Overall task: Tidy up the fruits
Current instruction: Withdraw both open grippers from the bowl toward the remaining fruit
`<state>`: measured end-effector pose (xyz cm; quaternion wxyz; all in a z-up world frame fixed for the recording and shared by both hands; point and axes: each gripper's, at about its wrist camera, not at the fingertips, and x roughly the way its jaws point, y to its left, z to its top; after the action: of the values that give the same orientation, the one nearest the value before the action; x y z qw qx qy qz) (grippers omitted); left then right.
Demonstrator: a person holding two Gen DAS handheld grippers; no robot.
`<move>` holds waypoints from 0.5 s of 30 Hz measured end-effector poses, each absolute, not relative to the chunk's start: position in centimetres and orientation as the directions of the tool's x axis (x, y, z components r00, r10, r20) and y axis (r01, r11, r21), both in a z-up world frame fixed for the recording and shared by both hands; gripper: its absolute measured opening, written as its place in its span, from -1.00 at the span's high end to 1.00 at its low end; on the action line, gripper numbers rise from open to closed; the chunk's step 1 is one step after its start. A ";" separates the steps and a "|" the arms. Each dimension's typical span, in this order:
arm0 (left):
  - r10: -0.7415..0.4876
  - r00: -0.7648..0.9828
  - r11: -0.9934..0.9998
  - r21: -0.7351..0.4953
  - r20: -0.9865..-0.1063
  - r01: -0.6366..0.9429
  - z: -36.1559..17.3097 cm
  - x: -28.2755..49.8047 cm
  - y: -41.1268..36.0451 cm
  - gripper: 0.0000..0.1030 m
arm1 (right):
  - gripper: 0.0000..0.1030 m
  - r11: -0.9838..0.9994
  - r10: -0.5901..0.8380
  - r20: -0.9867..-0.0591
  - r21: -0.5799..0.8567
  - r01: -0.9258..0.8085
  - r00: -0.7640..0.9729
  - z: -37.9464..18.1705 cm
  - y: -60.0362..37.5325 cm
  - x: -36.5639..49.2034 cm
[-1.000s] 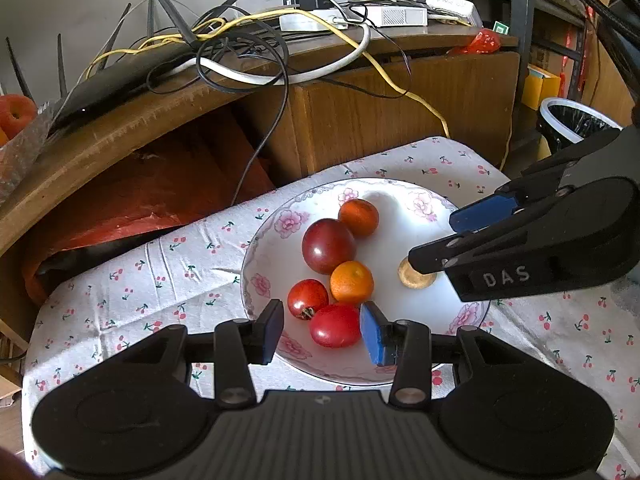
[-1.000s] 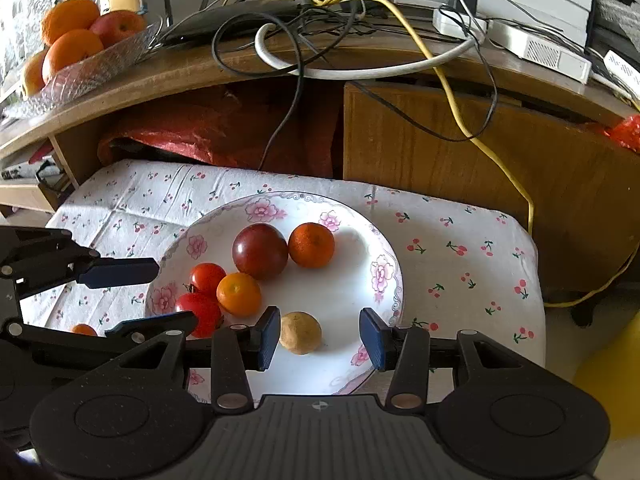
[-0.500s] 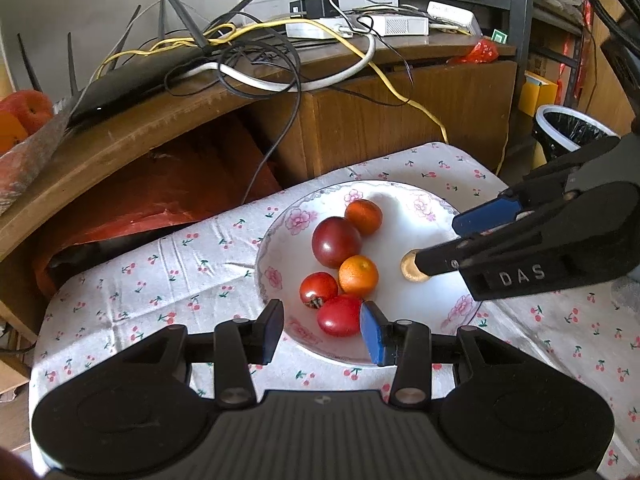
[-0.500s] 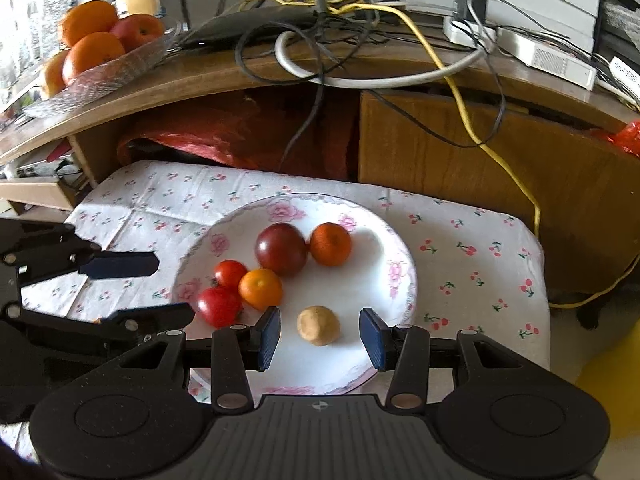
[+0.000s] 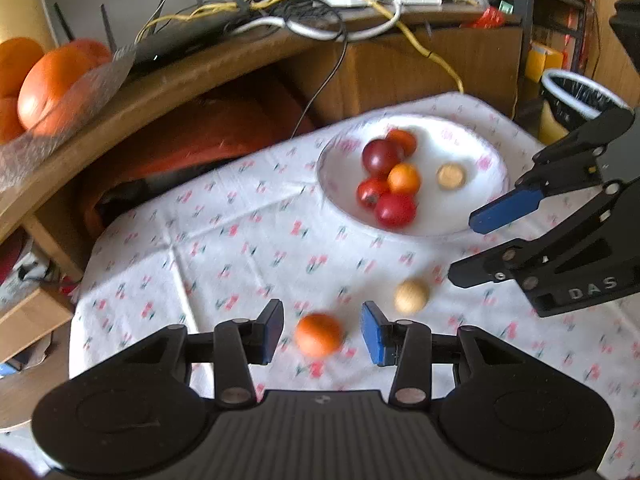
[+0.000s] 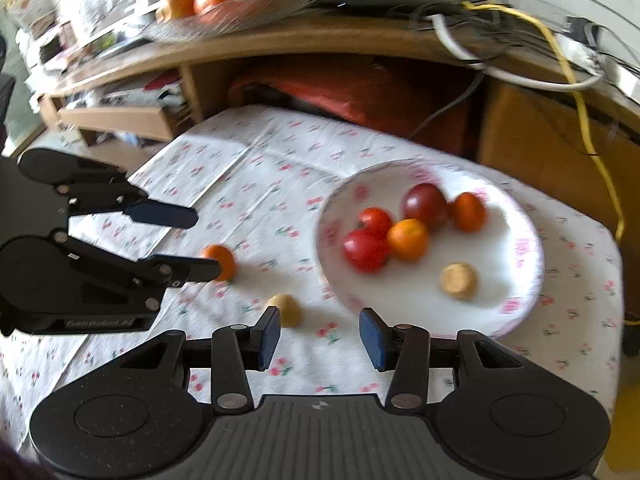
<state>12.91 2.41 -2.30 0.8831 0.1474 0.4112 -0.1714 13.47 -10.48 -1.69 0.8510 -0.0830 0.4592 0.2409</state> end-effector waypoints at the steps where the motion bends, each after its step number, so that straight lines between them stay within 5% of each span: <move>1: -0.181 0.600 0.900 0.116 -0.779 0.421 -2.5 12.9 2.7 0.03 | 0.22 0.866 0.335 -0.825 0.079 -0.494 0.455 -1.9 -10.2 13.5; 15: -0.190 0.559 0.893 0.094 -0.807 0.440 -5.4 14.0 2.9 0.03 | 0.22 0.855 0.329 -0.844 0.075 -0.514 0.424 -4.7 -8.2 15.0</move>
<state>14.05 2.86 -5.39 0.8712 0.1437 0.4333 -0.1808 14.96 -8.16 -4.66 0.8383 -0.0973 0.4740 0.2514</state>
